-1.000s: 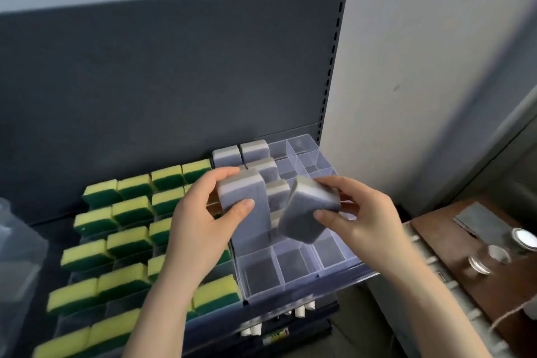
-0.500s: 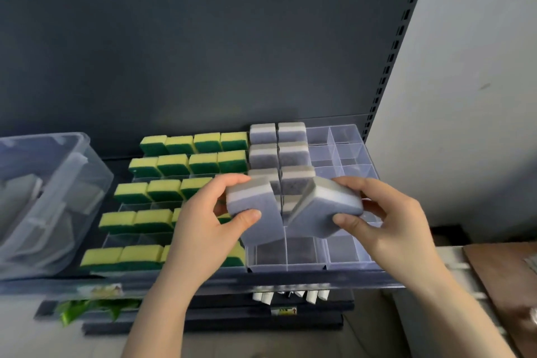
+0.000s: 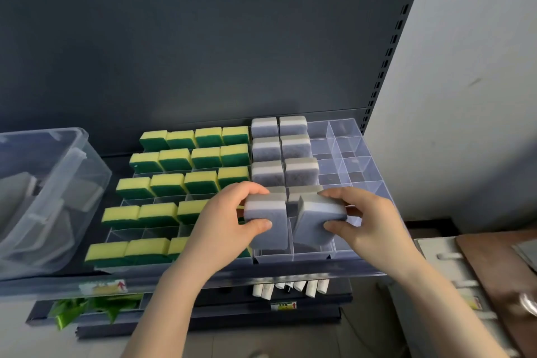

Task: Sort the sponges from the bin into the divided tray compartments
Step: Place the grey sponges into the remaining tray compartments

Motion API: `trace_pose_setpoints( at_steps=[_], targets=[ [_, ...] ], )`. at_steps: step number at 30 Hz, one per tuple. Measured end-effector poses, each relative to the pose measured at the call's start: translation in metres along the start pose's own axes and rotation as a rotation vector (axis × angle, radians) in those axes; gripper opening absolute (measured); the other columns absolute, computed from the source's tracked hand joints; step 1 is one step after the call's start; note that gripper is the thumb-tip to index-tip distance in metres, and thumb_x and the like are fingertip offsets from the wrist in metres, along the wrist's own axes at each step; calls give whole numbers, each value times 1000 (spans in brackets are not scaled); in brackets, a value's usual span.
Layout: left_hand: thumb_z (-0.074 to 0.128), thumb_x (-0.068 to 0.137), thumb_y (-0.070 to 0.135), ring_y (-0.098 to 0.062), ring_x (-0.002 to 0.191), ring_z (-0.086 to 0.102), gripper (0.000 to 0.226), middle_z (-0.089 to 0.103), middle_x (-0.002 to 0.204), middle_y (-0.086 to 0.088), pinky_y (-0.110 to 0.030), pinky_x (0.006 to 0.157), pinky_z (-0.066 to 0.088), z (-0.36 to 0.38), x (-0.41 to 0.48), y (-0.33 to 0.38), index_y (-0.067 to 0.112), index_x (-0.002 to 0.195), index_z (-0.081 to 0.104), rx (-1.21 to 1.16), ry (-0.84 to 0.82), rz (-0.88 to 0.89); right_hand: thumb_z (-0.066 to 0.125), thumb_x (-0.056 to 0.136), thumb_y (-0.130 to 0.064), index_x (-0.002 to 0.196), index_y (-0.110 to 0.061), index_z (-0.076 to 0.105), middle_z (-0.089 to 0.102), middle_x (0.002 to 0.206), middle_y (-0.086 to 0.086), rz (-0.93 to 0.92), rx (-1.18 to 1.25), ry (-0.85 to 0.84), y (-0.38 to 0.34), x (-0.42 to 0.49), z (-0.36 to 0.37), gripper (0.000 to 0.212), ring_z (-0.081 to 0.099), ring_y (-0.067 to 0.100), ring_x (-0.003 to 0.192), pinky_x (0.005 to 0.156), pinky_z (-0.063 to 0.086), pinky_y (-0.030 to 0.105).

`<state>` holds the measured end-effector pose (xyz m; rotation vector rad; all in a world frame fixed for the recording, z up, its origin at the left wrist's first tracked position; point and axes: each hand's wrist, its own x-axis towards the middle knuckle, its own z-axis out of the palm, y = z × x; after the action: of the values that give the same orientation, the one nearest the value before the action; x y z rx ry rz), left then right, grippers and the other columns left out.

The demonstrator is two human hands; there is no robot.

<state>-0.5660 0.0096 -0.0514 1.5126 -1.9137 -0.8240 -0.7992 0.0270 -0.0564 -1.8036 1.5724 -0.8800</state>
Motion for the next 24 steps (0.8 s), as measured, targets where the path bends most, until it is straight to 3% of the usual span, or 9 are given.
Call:
trace_pose_setpoints(
  at_steps=[5,7,11,17,20,24],
  targets=[
    [79,74,20,5,95,53,44,52,103,29,-22,79,52,5,0,-3,40,103,53,22,70,44,72,76,-5,113,-25,64,63,105,-15,6,-88,3,-1,-3,6,43,59,8,93,85,46,14],
    [80,73,19,4,93,55,43,55,100,25,-19,75,51,7,0,-4,38,101,53,-14,108,52,70,77,-5,115,-24,63,61,103,-17,-4,-154,-2,-3,-5,4,43,58,9,91,83,44,12],
    [80,72,21,0,90,56,41,57,98,22,-26,76,53,7,2,-10,35,101,54,4,40,36,70,78,-4,115,-24,64,58,100,-21,-13,-204,-51,-7,-6,3,43,54,4,90,79,39,4],
    [80,73,20,-2,91,54,37,55,98,22,-28,80,51,-2,0,-16,33,99,56,103,2,51,70,78,-5,117,-24,63,61,102,-15,32,-211,-51,-7,-4,2,44,58,10,92,87,45,19],
    [78,75,23,-2,93,51,35,50,99,26,-19,81,43,2,-1,-11,32,103,58,168,-75,85,70,78,-5,117,-24,63,61,100,-15,41,-219,-33,-7,-5,3,45,57,9,90,86,44,18],
    [74,80,27,-6,100,50,36,52,111,19,-24,85,44,11,-1,-6,29,112,58,310,-144,132,68,80,-7,121,-24,61,62,110,-11,0,-314,-63,-10,-6,8,44,57,12,97,84,45,21]
  ],
)
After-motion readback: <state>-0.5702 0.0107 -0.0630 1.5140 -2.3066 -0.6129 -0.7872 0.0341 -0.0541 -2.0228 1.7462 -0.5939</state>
